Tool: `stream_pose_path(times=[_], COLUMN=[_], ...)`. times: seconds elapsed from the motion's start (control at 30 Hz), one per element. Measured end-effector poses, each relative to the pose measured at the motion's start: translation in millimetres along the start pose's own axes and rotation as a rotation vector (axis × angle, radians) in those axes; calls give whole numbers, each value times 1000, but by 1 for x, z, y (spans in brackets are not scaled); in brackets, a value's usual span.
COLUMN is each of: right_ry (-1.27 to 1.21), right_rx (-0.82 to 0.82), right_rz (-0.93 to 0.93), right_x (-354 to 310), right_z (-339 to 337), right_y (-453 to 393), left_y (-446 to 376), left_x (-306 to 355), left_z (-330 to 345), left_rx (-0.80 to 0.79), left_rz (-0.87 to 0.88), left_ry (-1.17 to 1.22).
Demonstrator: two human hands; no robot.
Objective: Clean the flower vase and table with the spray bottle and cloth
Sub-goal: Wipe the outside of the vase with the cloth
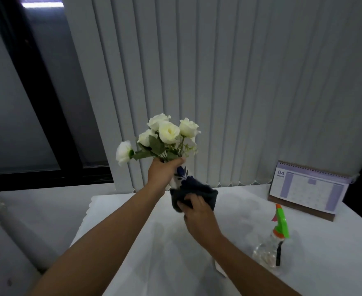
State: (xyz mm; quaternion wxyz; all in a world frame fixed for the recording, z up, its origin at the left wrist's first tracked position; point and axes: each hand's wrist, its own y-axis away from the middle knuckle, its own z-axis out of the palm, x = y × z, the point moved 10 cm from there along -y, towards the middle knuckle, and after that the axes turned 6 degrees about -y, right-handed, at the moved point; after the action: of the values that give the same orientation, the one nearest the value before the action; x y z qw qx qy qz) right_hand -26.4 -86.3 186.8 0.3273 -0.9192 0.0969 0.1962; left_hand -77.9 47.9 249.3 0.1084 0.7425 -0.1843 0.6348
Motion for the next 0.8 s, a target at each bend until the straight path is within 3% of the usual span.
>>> stream_pose_path(times=[0.1, 0.3, 0.4, 0.63, 0.8], right_ry=[53, -32, -220, -556, -736], right_rx=[169, 184, 294, 575, 524], right_rz=[-129, -139, 83, 387, 735], right_x=[-22, 3, 32, 58, 106], right_z=[-37, -33, -45, -82, -33], right_y=[-26, 8, 11, -14, 34], left_y=[-1, -1, 0, -1, -7], left_x=[6, 16, 22, 58, 64], left_z=[14, 23, 27, 30, 41], left_rx=[-44, -43, -39, -51, -134], left_rz=[-14, 78, 115, 155, 117], left_ry=[-15, -122, -136, -63, -26])
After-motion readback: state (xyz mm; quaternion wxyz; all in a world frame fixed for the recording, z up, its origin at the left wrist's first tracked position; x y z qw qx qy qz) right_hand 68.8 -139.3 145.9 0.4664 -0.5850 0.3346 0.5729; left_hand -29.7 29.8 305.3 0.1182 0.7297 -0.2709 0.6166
